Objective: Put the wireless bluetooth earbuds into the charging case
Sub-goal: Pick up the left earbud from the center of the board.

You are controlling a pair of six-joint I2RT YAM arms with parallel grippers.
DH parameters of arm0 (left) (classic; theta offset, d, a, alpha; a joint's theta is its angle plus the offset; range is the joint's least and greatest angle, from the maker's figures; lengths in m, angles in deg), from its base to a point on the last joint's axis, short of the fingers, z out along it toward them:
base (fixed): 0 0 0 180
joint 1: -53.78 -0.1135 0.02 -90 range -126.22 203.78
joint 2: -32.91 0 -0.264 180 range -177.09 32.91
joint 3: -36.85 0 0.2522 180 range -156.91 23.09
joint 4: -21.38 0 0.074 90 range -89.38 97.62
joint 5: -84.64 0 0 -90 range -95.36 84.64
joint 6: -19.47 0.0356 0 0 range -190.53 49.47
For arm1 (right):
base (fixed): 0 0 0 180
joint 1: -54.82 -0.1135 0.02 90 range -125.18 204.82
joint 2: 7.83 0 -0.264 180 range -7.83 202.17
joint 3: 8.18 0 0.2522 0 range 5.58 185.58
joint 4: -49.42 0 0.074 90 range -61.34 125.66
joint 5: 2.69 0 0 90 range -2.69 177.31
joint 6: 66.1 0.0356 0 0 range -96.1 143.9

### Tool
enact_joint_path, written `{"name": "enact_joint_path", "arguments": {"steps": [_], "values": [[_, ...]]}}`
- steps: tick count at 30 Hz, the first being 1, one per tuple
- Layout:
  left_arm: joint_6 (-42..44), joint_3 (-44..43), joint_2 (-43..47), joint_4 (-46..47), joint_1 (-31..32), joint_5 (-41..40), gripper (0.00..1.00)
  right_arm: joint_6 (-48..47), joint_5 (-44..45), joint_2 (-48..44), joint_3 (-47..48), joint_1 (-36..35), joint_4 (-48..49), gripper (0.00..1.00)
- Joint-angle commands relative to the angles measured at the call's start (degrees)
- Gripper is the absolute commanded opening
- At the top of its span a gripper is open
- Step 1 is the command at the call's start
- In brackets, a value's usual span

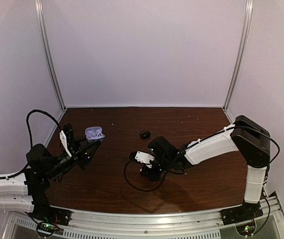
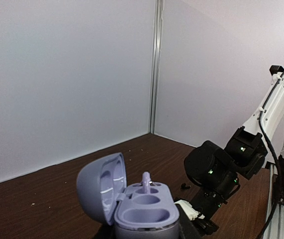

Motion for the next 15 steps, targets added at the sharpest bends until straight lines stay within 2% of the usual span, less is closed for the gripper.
{"name": "enact_joint_path", "arguments": {"steps": [1, 15], "values": [[0.44, 0.19, 0.48, 2.25, -0.31, -0.75, 0.0, -0.37, 1.52, -0.04, -0.56, -0.11, -5.84, 0.27], [0.68, 0.25, -0.94, 2.68, -0.3, -0.48, 0.0, 2.63, -4.66, -6.16, -1.77, 2.25, -6.38, 0.27]]}}
